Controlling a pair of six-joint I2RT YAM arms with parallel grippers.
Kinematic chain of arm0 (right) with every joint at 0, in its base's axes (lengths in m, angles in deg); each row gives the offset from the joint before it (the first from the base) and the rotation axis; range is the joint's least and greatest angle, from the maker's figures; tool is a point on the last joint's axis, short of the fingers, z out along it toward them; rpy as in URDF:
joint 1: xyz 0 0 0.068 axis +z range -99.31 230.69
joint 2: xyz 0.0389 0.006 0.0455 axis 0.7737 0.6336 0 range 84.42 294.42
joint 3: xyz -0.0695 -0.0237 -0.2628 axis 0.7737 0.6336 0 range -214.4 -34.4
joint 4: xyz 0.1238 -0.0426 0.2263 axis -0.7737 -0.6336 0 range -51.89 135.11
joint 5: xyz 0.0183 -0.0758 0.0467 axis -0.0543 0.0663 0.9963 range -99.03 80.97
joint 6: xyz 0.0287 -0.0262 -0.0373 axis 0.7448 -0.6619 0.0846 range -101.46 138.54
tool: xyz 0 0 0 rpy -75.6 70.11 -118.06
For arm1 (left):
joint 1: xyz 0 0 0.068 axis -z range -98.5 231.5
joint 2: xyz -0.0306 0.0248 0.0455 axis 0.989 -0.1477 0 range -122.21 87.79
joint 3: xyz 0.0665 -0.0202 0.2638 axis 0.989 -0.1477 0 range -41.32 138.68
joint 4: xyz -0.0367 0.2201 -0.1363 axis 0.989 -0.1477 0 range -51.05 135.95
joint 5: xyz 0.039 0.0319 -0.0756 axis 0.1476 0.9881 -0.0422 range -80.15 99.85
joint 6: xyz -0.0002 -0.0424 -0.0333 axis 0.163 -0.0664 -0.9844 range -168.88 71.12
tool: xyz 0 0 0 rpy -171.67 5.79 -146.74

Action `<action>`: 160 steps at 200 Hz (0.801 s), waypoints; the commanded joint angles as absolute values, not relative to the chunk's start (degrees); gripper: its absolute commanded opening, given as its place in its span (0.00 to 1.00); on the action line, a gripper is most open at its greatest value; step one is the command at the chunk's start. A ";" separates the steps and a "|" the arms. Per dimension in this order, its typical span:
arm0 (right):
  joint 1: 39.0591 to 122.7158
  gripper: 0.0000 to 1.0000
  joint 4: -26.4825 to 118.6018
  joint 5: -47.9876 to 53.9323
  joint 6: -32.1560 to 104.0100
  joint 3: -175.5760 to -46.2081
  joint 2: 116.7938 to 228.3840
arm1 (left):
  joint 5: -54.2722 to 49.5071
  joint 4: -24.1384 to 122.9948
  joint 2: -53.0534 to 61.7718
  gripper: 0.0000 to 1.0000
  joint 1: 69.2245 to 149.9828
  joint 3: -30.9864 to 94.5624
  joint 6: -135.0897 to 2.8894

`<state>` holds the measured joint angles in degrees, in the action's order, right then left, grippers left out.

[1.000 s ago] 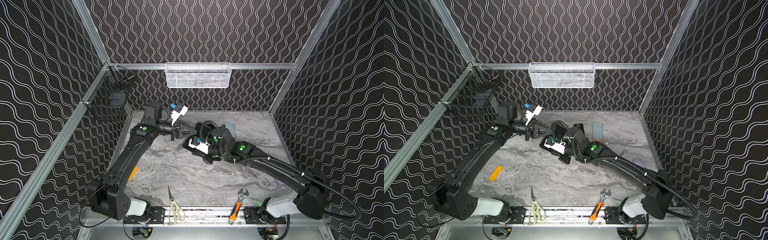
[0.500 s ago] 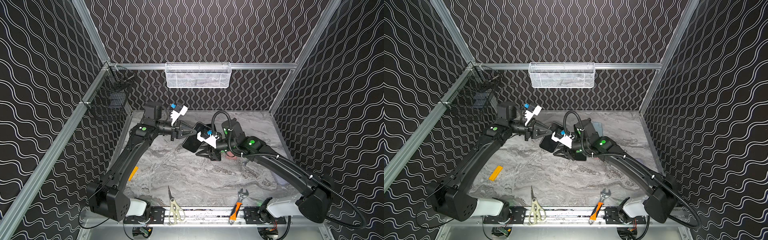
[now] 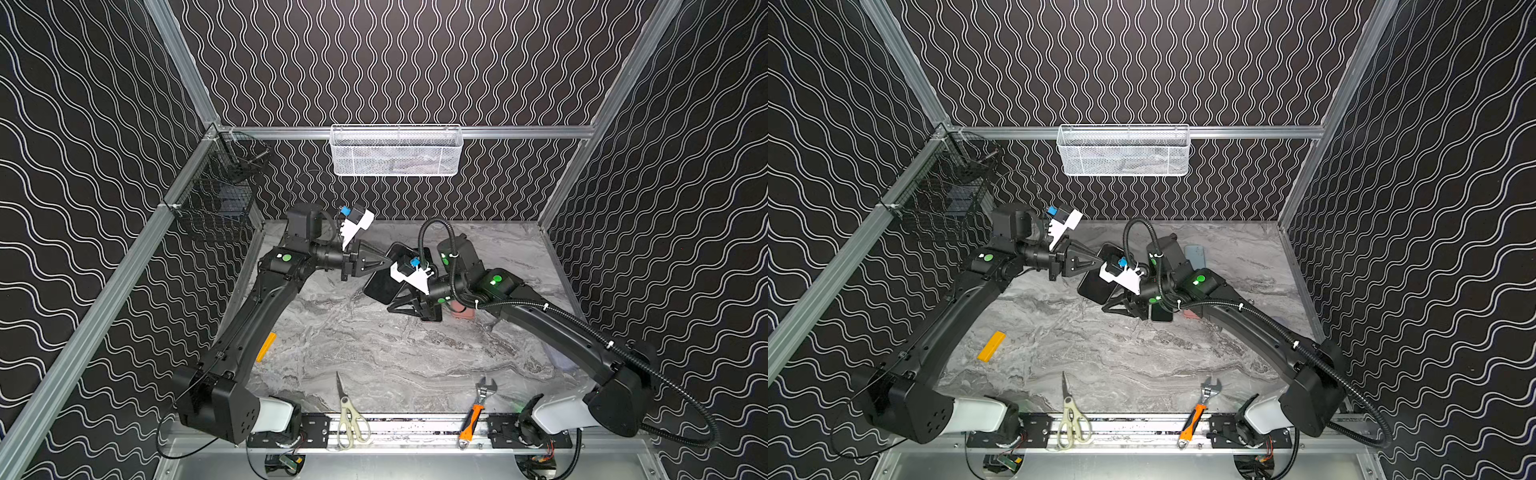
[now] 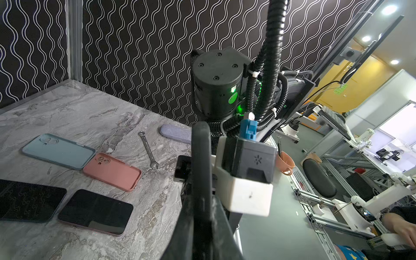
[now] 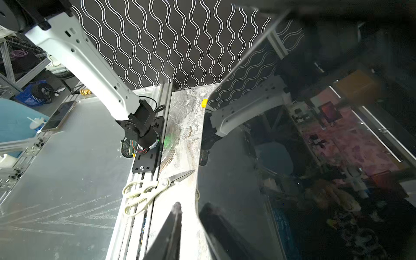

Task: Take the phone out of the phone case
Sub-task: Remove the phone case from the phone.

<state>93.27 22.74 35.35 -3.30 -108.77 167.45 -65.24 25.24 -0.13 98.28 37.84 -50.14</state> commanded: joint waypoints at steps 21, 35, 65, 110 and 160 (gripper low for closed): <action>93.31 0.31 27.86 36.59 -0.47 -108.81 168.42 | -68.10 27.89 0.39 0.00 98.64 37.44 -49.34; 93.33 0.31 28.87 35.89 0.01 -108.52 168.60 | -68.02 27.93 0.59 0.00 98.81 37.42 -49.43; 93.31 0.29 30.27 35.40 0.61 -108.23 168.63 | -68.21 28.44 1.19 0.00 98.89 37.11 -49.74; 93.31 0.35 34.56 30.35 1.98 -105.41 167.24 | -68.29 29.24 1.27 0.00 99.34 37.09 -50.66; 93.31 0.41 37.99 24.09 2.74 -101.75 164.37 | -68.29 29.33 1.61 0.00 99.43 37.12 -50.85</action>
<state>93.43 33.91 29.76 0.83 -103.04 165.48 -62.55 27.25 1.03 99.00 36.96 -50.42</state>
